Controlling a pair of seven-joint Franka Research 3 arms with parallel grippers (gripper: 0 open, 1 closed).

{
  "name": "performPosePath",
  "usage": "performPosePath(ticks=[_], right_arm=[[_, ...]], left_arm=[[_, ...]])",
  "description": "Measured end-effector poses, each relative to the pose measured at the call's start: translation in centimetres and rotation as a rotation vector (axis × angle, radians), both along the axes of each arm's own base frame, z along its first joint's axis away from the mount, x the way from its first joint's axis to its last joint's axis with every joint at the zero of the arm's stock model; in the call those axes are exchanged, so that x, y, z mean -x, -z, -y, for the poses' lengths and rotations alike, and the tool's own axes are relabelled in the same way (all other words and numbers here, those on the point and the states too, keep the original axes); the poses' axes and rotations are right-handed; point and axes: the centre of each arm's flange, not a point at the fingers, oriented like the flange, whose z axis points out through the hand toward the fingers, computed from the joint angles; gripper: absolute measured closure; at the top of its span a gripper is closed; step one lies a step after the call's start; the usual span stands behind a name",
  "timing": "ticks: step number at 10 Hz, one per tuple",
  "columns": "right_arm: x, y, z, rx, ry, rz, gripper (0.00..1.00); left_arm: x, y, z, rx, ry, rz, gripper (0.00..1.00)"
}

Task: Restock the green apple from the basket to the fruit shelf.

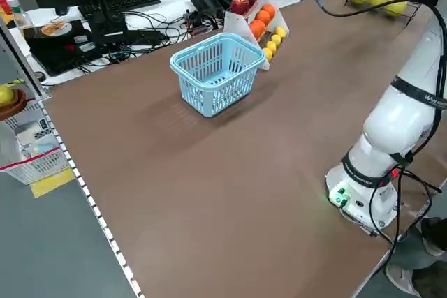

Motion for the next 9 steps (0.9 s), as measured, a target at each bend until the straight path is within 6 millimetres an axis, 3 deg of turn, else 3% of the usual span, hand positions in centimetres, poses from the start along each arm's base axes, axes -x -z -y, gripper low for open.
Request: performPosePath(ticks=[3, 9], right_arm=[[-0.8, 4.2, 0.8, 0.000, 0.010, 0.015, 0.00], [0.3, 2.2, 0.6, -0.004, -0.025, 0.040, 0.00]], left_arm=[[0.0, 0.0, -0.1, 0.000, -0.004, 0.000, 0.00], [0.0, -0.1, 0.3, 0.000, -0.004, 0.000, 0.00]])
